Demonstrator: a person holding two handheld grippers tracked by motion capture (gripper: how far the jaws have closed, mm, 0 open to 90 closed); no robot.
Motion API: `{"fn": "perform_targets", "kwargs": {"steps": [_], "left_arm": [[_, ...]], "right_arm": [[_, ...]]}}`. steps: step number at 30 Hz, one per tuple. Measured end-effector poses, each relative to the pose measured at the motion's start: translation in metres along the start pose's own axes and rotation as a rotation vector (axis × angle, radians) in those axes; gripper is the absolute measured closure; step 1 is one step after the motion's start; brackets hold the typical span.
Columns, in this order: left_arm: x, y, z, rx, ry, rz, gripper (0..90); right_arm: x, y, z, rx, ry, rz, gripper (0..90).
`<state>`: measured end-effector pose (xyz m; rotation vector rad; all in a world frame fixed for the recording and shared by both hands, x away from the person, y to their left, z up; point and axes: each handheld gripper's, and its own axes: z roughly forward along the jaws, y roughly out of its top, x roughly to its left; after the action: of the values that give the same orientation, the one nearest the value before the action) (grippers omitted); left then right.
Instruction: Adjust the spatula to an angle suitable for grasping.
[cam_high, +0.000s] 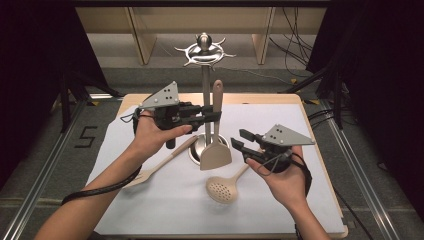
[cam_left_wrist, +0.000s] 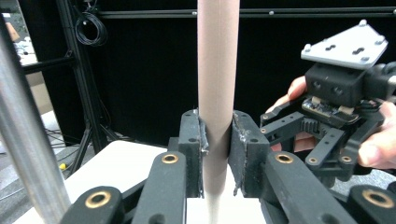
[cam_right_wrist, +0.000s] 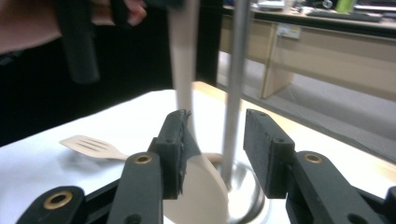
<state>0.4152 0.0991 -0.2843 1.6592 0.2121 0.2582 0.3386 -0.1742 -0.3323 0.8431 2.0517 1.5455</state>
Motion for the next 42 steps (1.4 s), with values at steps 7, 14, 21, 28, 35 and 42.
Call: {"fn": "perform_targets", "kwargs": {"steps": [7, 14, 21, 28, 35, 42], "left_arm": [[0.0, 0.004, 0.0, -0.005, 0.014, -0.049, 75.6], [0.003, 0.011, 0.0, -0.005, 0.039, -0.044, 75.6], [0.009, 0.013, -0.001, -0.006, 0.055, -0.043, 75.6], [0.012, 0.012, -0.001, 0.001, 0.063, -0.057, 75.6], [0.016, 0.011, -0.002, 0.001, 0.07, -0.065, 75.6], [0.026, 0.007, -0.005, 0.009, 0.079, -0.031, 75.6]], "right_arm": [[-0.013, -0.018, -0.011, 0.017, -0.051, 0.042, 59.2], [-0.018, -0.03, -0.015, 0.028, -0.066, 0.073, 59.0], [-0.019, -0.032, -0.016, 0.026, -0.074, 0.084, 58.9], [-0.02, -0.033, -0.015, 0.036, -0.078, 0.096, 59.0], [-0.021, -0.034, -0.014, 0.037, -0.077, 0.093, 58.6], [-0.02, -0.035, -0.014, 0.036, -0.092, 0.106, 58.6]]}}
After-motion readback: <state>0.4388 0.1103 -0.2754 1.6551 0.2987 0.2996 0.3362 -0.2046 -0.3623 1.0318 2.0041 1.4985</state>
